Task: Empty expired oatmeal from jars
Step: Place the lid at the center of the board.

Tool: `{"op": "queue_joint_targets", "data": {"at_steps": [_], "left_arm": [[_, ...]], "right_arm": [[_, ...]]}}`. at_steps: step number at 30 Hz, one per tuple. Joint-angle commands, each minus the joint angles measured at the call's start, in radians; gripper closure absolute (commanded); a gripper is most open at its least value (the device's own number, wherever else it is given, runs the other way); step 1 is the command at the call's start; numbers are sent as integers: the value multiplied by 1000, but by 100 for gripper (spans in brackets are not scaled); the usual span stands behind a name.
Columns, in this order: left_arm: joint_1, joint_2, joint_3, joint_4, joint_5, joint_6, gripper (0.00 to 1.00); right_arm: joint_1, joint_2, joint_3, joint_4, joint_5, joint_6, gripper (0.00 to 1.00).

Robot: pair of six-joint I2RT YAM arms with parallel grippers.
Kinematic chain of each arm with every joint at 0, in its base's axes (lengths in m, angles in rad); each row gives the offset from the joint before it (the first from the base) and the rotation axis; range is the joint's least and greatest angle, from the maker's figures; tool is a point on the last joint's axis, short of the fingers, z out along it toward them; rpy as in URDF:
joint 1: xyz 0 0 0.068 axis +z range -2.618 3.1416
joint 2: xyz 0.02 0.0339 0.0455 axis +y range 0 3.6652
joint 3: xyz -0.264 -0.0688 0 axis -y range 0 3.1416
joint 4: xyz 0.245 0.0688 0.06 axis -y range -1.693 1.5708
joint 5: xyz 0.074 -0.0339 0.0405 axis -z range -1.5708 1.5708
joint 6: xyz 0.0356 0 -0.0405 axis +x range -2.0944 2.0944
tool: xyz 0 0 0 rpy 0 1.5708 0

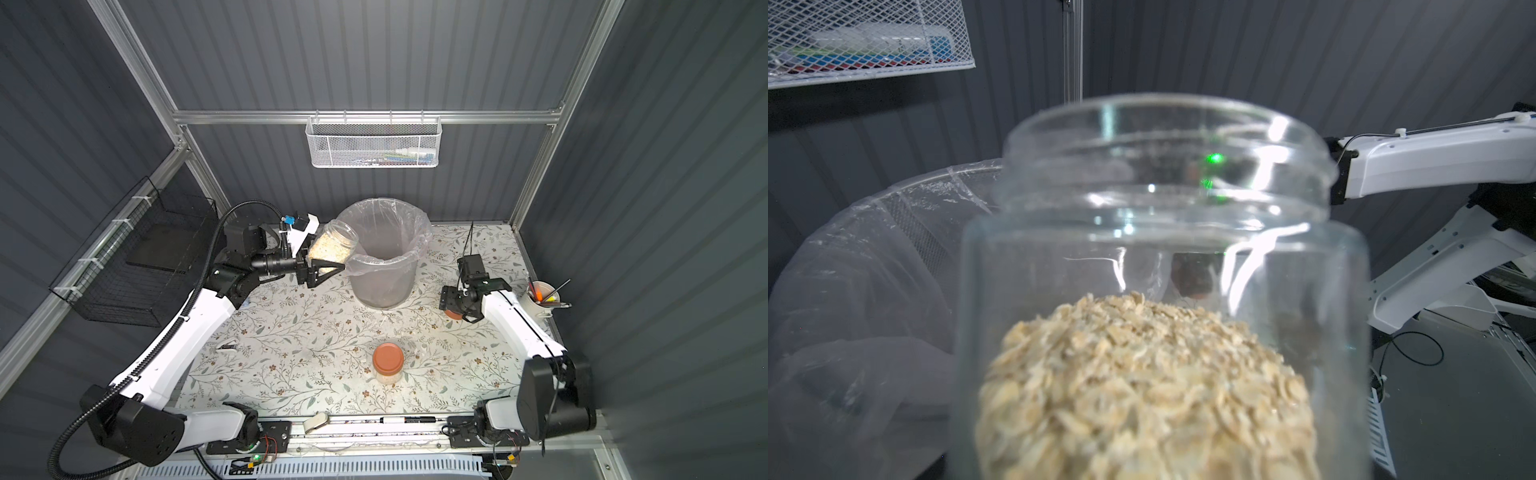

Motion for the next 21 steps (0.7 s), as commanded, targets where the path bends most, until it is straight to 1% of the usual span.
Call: {"op": "queue_joint_targets", "data": {"at_steps": [1, 5, 11, 15, 21], "left_arm": [[7, 28, 129, -42, -56, 32, 100], [6, 121, 257, -195, -131, 87, 100], [0, 253, 462, -402, -290, 173, 100], [-30, 341, 587, -523, -400, 246, 100], [-82, 451, 757, -634, -543, 314, 100]], "right_arm": [[-1, 42, -17, 124, 40, 33, 34], [-4, 101, -19, 165, 33, 33, 34], [-4, 162, -14, 170, 24, 28, 32], [-4, 179, -17, 187, 12, 27, 31], [2, 206, 8, 163, 31, -15, 30]]}}
